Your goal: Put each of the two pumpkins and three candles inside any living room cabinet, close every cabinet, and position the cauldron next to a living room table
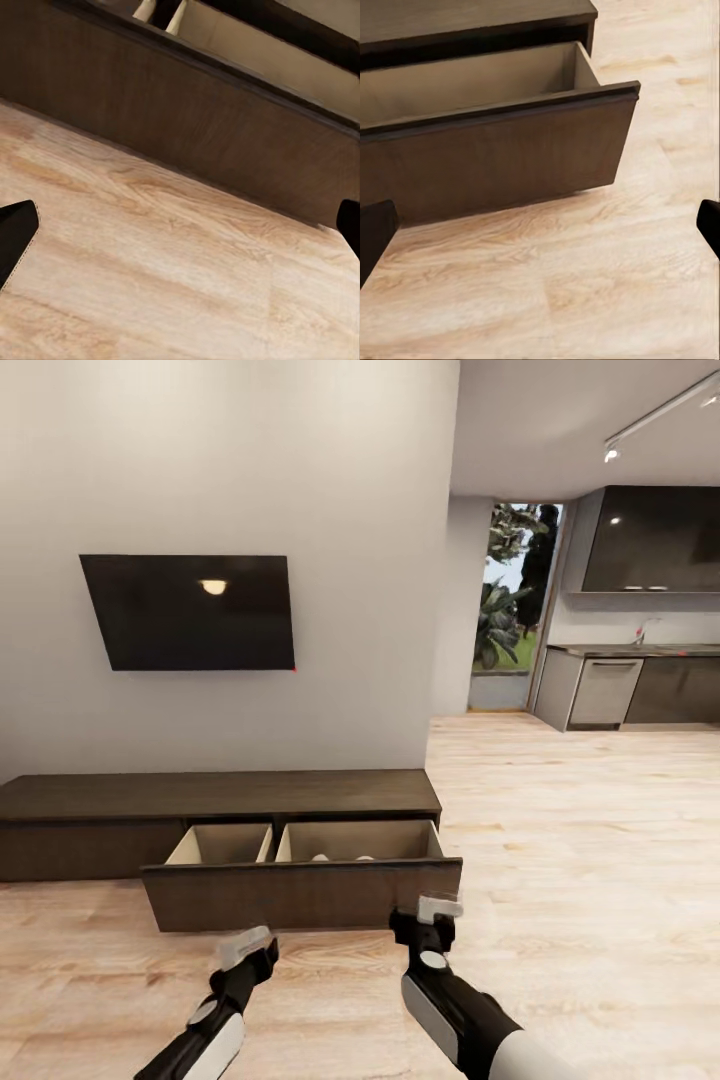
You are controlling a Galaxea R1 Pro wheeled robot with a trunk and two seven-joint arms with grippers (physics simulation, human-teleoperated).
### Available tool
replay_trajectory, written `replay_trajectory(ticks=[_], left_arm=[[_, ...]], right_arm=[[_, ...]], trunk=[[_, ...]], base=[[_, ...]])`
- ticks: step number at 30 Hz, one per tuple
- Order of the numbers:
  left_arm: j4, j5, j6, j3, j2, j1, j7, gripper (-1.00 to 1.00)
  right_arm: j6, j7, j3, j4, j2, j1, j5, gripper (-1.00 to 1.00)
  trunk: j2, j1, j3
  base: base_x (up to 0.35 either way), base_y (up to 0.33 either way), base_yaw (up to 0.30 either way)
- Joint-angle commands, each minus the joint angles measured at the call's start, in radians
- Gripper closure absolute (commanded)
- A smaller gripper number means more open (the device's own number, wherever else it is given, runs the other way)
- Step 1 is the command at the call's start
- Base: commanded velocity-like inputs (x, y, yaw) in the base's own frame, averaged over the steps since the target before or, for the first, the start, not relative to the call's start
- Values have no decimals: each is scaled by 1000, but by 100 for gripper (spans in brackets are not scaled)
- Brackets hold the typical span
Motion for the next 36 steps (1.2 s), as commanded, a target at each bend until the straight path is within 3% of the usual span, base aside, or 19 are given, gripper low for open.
replay_trajectory(ticks=[1,5,12,16,19,22,32,36], left_arm=[[27,-2,-27,-9,-9,-1,6,-100],[99,-21,-59,-30,-28,-1,4,-100],[141,-29,-129,-117,-33,0,6,-100],[158,-30,-153,-165,-33,0,6,-100],[158,-30,-158,-178,-33,0,6,-100],[159,-30,-159,-182,-32,0,6,-100],[157,-30,-160,-184,-32,-1,6,-100],[153,-30,-160,-184,-32,-1,6,-100]], right_arm=[[-48,-4,33,33,0,8,-9,-100],[-184,63,94,170,2,25,-12,-100],[-258,117,109,277,2,47,-8,-100],[-284,196,154,287,1,57,-7,-100],[-314,265,173,292,0,58,-10,-100],[-327,289,180,306,-1,59,-10,-100],[-333,303,184,323,0,59,-16,-100],[-334,303,183,323,-1,59,-21,-100]], trunk=[[-1,0,-1],[-1,0,-1],[-1,0,-1],[-1,0,-1],[-1,0,-1],[-1,0,-1],[-1,0,-1],[-29,15,-13]], base=[[0,0,0],[0,0,0],[0,0,0],[0,0,0],[0,0,0],[0,0,0],[0,0,0],[0,0,0]])
